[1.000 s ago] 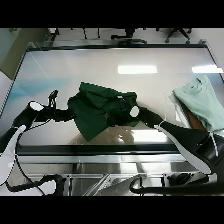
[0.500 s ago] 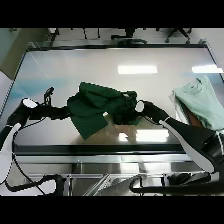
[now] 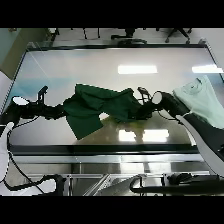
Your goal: Fold the shirts.
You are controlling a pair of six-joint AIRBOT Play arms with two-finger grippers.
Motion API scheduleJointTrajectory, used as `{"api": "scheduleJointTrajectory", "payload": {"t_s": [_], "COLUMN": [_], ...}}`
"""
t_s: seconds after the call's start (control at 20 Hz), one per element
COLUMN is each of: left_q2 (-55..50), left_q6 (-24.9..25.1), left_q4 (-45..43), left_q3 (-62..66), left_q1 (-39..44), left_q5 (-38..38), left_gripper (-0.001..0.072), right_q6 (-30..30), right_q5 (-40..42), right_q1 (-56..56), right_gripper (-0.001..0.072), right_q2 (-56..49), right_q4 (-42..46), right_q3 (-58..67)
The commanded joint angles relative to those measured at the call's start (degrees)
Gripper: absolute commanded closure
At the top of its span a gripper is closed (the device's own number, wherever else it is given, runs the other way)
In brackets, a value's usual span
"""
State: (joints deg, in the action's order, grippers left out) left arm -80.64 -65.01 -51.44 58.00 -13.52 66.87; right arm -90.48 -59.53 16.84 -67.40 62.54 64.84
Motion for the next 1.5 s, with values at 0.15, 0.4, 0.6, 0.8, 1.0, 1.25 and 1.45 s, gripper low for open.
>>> {"api": "scheduleJointTrajectory", "payload": {"t_s": [0.15,0.4,0.6,0.8,1.0,1.25,1.45], "left_q2": [0.0,0.0,0.0,1.8,12.5,26.9,33.5], "left_q6": [0.1,0.1,0.2,0.8,-3.3,-6.7,-7.1], "left_q4": [0.4,0.5,0.7,2.1,1.6,-0.3,-7.4], "left_q3": [0.1,0.1,0.2,5.7,19.3,40.2,51.1], "left_q1": [-0.2,-0.2,-0.2,-0.3,-0.4,-0.4,-0.3], "left_q5": [1.0,1.8,1.4,5.9,9.9,9.1,8.5], "left_gripper": [0.0694,0.0694,0.0694,0.0695,0.0696,0.0696,0.0695], "right_q6": [-0.3,3.7,9.9,17.2,17.3,17.5,20.3], "right_q5": [-4.0,-2.1,3.8,0.0,-5.9,-8.0,-5.5], "right_q1": [-7.5,-7.0,-5.6,-6.2,-11.2,-22.7,-28.9], "right_gripper": [0.0133,0.0134,0.0315,0.0688,0.069,0.069,0.069], "right_q2": [2.7,-4.1,-7.5,-4.0,7.3,21.3,26.3], "right_q4": [3.4,-5.4,-14.3,-22.3,-22.9,-22.9,-22.6], "right_q3": [-0.4,-1.2,-1.1,3.0,17.3,35.6,43.6]}}
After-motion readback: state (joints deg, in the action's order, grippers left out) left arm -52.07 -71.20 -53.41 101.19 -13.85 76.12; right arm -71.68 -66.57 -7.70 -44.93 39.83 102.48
